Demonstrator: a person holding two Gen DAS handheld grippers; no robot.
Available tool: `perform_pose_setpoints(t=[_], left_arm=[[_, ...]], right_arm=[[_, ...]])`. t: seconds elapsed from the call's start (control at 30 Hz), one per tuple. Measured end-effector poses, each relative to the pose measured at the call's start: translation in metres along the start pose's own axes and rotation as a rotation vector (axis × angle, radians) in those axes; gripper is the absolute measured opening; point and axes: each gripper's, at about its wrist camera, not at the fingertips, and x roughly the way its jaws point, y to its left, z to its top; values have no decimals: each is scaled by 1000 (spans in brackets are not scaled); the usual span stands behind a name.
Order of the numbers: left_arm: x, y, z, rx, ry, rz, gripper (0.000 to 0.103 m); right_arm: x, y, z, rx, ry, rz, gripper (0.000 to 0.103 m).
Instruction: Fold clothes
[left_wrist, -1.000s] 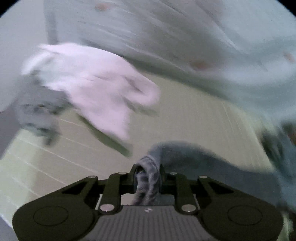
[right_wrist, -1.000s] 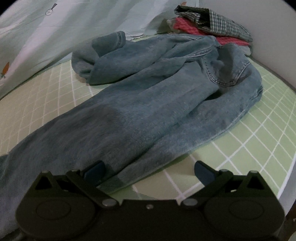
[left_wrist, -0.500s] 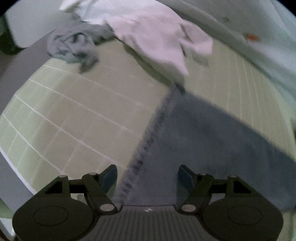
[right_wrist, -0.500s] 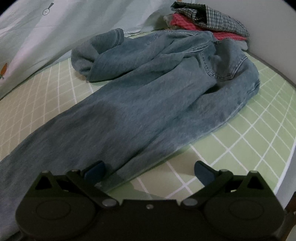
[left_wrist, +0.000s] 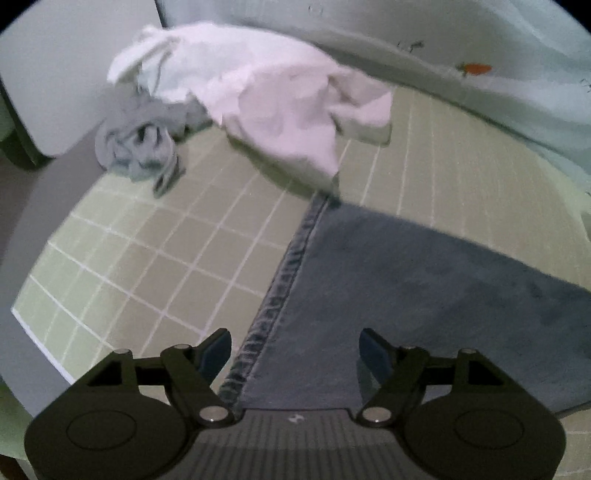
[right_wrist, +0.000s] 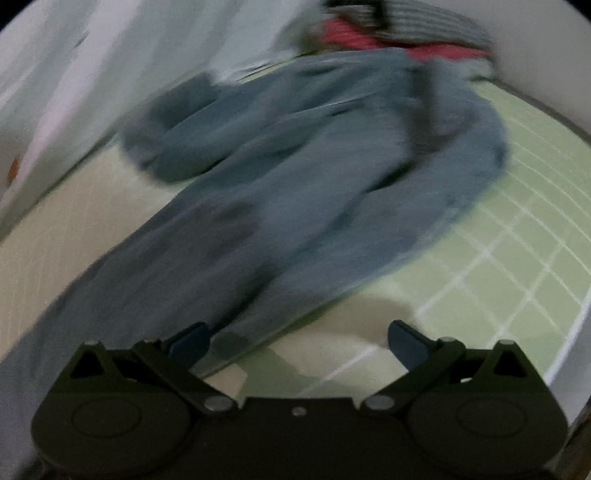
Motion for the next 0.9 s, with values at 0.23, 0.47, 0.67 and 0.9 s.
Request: perform_pose_setpoints(t=[0.23,0.47,0.67,0.9], left_arm=[[-38,-47,-18,-60,-56,4,80],[-81,-141,-49,-76,-99,-31,87],[-112,-211,-72,-61,-116,-33,87],[-118,-271,-83,-20,-78,-26,87]], right_arm=[[8,-116,51,345,-70,91,103],[36,-233,100,735,-141,297,103],[83,-250,168,663,-97,375,103],[111,-233,219,370,-11,238,15]])
